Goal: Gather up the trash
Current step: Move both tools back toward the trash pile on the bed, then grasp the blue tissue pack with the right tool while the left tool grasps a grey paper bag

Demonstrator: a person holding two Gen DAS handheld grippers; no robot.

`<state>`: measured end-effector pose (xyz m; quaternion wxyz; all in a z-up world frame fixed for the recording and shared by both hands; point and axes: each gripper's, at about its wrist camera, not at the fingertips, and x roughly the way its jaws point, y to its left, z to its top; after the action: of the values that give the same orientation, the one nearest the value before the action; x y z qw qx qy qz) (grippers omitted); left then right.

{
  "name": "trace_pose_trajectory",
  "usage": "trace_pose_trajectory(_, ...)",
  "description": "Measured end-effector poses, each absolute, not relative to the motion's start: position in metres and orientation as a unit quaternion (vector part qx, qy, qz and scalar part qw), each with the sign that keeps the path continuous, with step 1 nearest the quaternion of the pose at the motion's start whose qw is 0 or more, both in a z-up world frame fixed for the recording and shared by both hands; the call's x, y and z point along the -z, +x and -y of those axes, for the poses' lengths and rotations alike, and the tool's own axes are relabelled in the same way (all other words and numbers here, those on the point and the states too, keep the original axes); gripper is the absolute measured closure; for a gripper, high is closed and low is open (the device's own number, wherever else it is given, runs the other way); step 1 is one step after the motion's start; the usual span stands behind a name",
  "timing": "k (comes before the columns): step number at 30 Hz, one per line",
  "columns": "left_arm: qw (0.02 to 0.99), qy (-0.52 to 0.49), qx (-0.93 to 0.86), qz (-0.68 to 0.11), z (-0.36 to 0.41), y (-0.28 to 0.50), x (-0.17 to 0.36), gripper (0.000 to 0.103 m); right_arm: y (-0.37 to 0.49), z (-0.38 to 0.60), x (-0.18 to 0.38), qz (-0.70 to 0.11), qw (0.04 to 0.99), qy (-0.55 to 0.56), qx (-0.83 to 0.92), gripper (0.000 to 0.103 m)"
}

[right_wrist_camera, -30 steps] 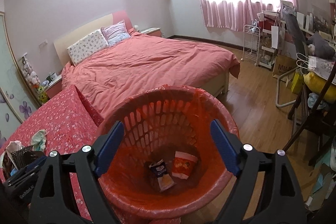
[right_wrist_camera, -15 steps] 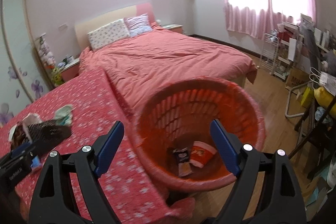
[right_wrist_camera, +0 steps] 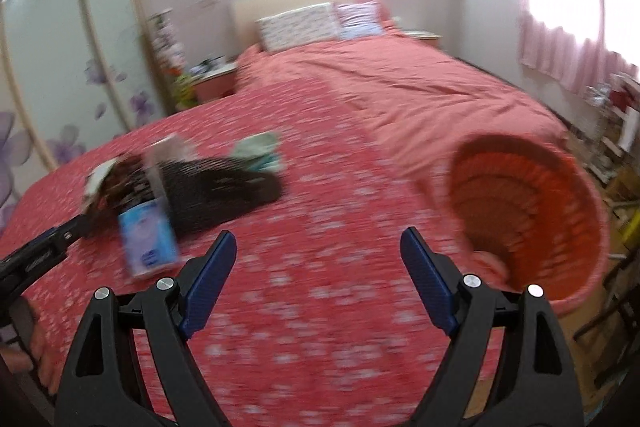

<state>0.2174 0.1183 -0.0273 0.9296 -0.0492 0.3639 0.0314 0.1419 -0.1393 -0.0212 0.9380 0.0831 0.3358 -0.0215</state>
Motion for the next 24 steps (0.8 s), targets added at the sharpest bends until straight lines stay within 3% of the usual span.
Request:
trace_pose_trajectory(13, 0.923, -0.086, -0.07, -0.369, -0.202, 0.221, 0.04, 0.028, 0.181, 0.032, 0.048, -0.384, 0.918, 0.05, -0.083, 0.021)
trace_pose_trajectory(24, 0.92, -0.069, -0.043, -0.383, -0.189, 0.242, 0.052, 0.028, 0.204, 0.013, 0.062, -0.414, 0.907, 0.03, -0.078, 0.025)
